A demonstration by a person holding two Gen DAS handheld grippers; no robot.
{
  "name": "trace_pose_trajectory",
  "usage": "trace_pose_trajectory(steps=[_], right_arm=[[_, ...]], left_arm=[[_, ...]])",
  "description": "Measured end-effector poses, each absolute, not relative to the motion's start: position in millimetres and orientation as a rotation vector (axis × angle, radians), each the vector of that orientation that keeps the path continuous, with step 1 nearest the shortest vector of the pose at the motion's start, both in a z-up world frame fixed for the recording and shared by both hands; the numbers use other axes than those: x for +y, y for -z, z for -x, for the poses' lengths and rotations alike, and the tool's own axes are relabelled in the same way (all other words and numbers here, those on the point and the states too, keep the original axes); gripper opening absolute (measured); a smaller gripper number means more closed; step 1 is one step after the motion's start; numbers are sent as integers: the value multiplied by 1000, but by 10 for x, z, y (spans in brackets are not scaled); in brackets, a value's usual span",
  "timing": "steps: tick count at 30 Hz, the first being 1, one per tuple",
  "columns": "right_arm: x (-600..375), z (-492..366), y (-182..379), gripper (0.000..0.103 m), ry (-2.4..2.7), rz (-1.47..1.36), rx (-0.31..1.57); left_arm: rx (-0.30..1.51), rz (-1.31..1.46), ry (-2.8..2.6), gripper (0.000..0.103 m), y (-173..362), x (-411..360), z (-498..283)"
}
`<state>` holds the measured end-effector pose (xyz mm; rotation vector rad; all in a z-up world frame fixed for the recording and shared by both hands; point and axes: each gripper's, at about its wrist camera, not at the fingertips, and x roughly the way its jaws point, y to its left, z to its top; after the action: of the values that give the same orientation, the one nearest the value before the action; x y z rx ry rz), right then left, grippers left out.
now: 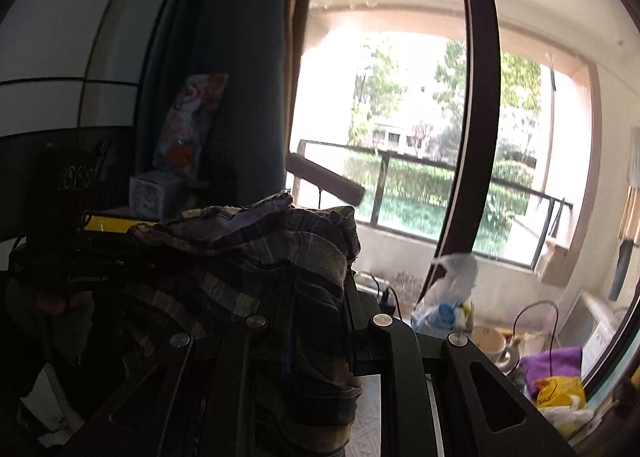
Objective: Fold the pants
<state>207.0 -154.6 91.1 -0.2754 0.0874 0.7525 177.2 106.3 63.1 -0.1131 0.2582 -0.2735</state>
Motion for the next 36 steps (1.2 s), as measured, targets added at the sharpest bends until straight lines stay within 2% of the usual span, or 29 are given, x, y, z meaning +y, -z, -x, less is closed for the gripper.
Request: trace_pose_trajectory(steps=[10,18,24,31,36], right_arm=[[-1331,-1199,-1196,19,-844,271,-44],[-1010,-704,-1083,19,-944,257,-26],[-683,-856,-693,19,-986,147,149],[-74,-1821,145,19,-966,107,487],[181,-2290,423,19,-923,124,564]], left_arm=[[140,57,164,19,-894,1312,-1018],[207,-16,54,20,-772,1602,-448],[313,55,23,19,-404,1890,-455],[541,170,-22,20,415,2358,-1203],[619,191,-27,20,752,2456,-1652]])
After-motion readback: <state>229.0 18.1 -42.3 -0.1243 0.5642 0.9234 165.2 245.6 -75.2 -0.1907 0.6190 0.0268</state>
